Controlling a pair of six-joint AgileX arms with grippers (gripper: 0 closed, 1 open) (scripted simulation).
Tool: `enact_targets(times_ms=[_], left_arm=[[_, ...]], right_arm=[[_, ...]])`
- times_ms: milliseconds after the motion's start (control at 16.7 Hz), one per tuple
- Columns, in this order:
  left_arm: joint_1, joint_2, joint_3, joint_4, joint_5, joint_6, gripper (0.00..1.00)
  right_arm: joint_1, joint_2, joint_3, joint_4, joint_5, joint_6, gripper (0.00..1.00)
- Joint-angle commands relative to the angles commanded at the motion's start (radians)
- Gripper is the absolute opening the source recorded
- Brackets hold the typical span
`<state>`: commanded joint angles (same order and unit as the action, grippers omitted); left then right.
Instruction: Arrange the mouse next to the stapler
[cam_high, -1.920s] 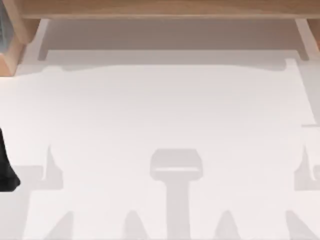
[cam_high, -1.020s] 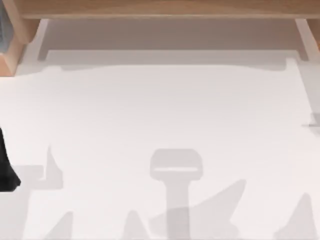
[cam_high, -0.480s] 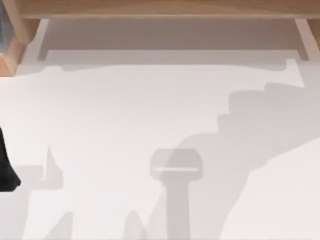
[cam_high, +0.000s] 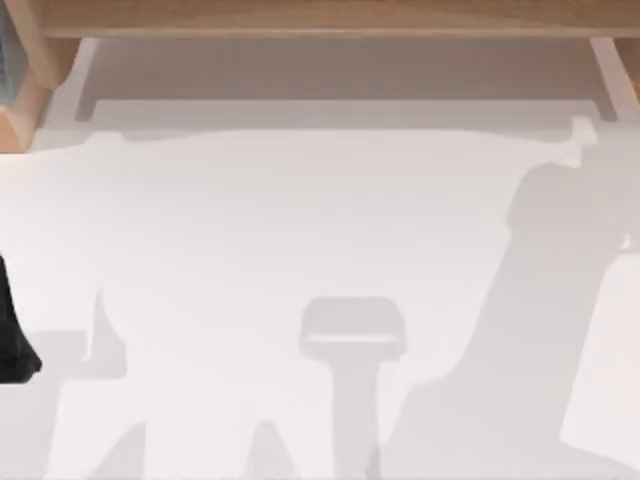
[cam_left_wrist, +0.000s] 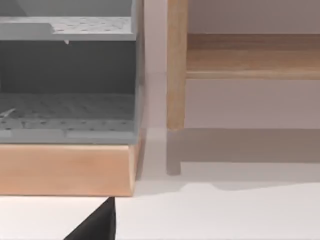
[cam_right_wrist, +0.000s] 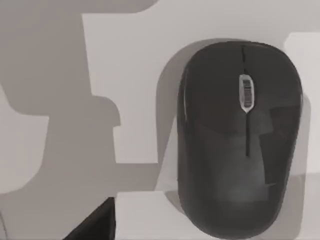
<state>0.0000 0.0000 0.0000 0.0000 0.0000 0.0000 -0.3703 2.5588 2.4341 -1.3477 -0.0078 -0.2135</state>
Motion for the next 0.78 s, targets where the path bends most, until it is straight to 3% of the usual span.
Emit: enact_targets(times_ms=[480, 780], left_arm=[[0.000, 0.000, 0.000, 0.000, 0.000, 0.000, 1.00], [0.000, 0.000, 0.000, 0.000, 0.000, 0.000, 1.00]], right_arm=[[-0.001, 0.035, 0.039, -0.008, -0.003, -0.005, 1.00], [0.008, -0.095, 0.030, -0.119, 0.003, 0.010, 1.00]])
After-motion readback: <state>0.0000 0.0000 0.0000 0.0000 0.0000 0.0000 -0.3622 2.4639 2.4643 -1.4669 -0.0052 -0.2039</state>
